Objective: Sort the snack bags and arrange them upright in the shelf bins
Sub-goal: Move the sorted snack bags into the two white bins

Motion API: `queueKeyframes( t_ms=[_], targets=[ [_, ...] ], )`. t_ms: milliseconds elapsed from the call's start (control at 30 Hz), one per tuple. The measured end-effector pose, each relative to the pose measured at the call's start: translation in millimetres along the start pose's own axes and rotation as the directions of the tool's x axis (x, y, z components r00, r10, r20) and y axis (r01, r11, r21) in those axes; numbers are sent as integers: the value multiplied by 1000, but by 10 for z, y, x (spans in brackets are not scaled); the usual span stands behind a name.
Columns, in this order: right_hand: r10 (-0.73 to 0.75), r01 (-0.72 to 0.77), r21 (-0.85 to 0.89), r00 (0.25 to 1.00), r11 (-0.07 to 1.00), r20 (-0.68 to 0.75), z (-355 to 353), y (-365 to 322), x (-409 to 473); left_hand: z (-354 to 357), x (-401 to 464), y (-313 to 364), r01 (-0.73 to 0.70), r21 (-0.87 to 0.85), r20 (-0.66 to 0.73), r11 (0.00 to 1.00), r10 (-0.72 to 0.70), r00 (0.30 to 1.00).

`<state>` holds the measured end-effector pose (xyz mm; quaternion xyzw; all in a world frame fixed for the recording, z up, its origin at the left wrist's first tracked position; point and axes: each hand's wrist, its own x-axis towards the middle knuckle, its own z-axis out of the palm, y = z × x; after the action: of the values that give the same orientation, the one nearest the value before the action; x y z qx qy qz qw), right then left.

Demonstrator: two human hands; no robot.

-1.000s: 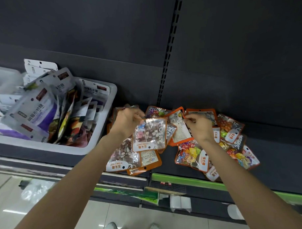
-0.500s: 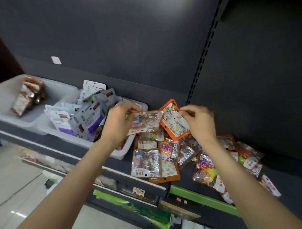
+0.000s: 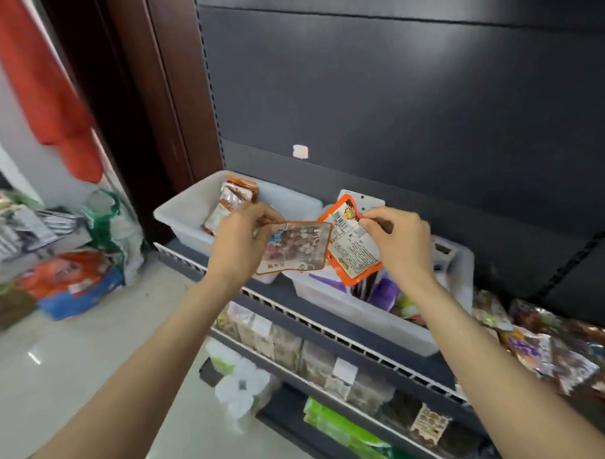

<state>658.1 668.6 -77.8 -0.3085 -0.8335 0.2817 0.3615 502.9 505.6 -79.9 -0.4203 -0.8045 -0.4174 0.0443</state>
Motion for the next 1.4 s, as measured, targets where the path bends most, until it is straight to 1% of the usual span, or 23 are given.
queueKeyframes(
  t_ms=[67, 233, 400, 467, 567, 667, 833, 967, 1033, 1067, 1133, 1167, 1200, 1300, 1333, 1400],
  targets=[
    [-4, 4, 5, 1000, 1000, 19, 368, -246, 33, -284, 81, -339, 4, -6, 3, 1000, -4, 1000],
    [10, -10, 29, 1000, 1000, -1, 1156, -718, 229, -772, 321, -1015, 42, 21, -14, 999, -42, 999],
    [-10, 11, -54, 1000, 998, 21, 1778, -946, 581, -903, 813, -1668, 109, 31, -67, 994, -106, 992],
    [6, -4, -83, 1000, 997, 25, 2010, -934, 777, -873, 1064, -1911, 117, 44, -57, 992, -114, 992],
    [45, -40, -113, 998, 993, 43, 2353, -854, 1053, -762, 1445, -2291, 106, 99, 20, 989, -109, 994],
    [102, -86, -145, 989, 986, 105, 2643, -720, 1261, -608, 1751, -2602, 84, 123, 128, 989, -100, 987],
    [190, -159, -216, 972, 963, 134, 2932, -563, 1421, -291, 2045, -3050, 58, 144, 341, 988, -105, 934],
    [225, -184, -267, 966, 946, 130, 3050, -590, 1423, -111, 2216, -3337, 30, 177, 435, 984, -106, 894],
    [248, -215, -254, 963, 943, 109, 3125, -629, 1383, -67, 2309, -3442, -35, 205, 474, 978, -68, 878],
    [261, -232, -234, 960, 944, 100, 3158, -661, 1356, -63, 2345, -3471, -97, 238, 502, 966, -37, 864],
    [278, -258, -190, 957, 947, 89, 3234, -743, 1312, -87, 2398, -3523, -264, 308, 568, 914, 46, 822],
    [278, -260, -176, 957, 949, 84, 3282, -792, 1301, -111, 2415, -3564, -304, 308, 584, 902, 74, 809],
    [275, -259, -170, 958, 951, 80, 3344, -838, 1295, -145, 2423, -3605, -308, 294, 581, 905, 87, 810],
    [291, -263, -203, 948, 943, 124, 3596, -994, 1317, -290, 2409, -3768, -261, 248, 503, 933, 107, 858],
    [302, -264, -223, 940, 938, 159, 3703, -1047, 1331, -347, 2400, -3820, -236, 231, 506, 944, 91, 858],
    [329, -265, -265, 915, 927, 234, 3938, -1108, 1358, -448, 2393, -3917, -175, 173, 567, 969, 48, 823]
  ],
)
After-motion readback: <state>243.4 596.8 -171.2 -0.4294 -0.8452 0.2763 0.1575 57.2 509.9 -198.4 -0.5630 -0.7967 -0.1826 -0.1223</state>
